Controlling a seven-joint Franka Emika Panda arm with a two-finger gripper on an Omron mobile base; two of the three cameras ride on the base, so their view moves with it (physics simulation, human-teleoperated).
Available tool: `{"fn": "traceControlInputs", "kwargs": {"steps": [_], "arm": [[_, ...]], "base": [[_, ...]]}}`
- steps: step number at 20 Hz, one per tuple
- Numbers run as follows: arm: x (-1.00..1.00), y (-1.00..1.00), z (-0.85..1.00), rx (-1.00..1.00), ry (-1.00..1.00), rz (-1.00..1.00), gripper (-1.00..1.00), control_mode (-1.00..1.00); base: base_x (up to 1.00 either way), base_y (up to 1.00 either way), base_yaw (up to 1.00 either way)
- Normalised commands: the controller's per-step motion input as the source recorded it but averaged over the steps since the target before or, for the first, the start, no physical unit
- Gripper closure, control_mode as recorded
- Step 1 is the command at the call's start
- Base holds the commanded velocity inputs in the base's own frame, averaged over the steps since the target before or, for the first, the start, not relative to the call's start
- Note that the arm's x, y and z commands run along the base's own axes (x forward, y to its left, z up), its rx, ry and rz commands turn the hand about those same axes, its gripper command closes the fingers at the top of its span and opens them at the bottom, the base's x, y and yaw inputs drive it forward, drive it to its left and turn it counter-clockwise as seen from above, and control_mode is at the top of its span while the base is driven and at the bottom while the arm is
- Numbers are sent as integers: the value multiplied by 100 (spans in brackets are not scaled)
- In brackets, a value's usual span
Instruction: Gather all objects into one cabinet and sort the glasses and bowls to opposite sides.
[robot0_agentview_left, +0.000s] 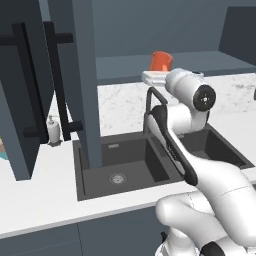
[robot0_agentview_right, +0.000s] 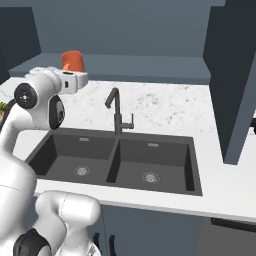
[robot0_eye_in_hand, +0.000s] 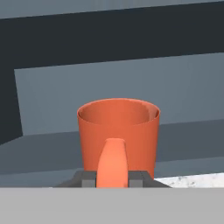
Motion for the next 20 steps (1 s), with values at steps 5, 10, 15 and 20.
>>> {"fn": "traceControlInputs", "kwargs": {"steps": [5, 10, 15, 20], "arm": [[-66, -2, 22, -6, 13, 0, 100, -100], [-66, -5, 14, -6, 14, 0, 100, -100], [-67, -34, 3, -3, 12, 0, 100, -100], [-69, -31, 0, -2, 9, 0, 100, -100]], "base": [[0, 0, 0], [0, 0, 0], [0, 0, 0], [0, 0, 0]]}}
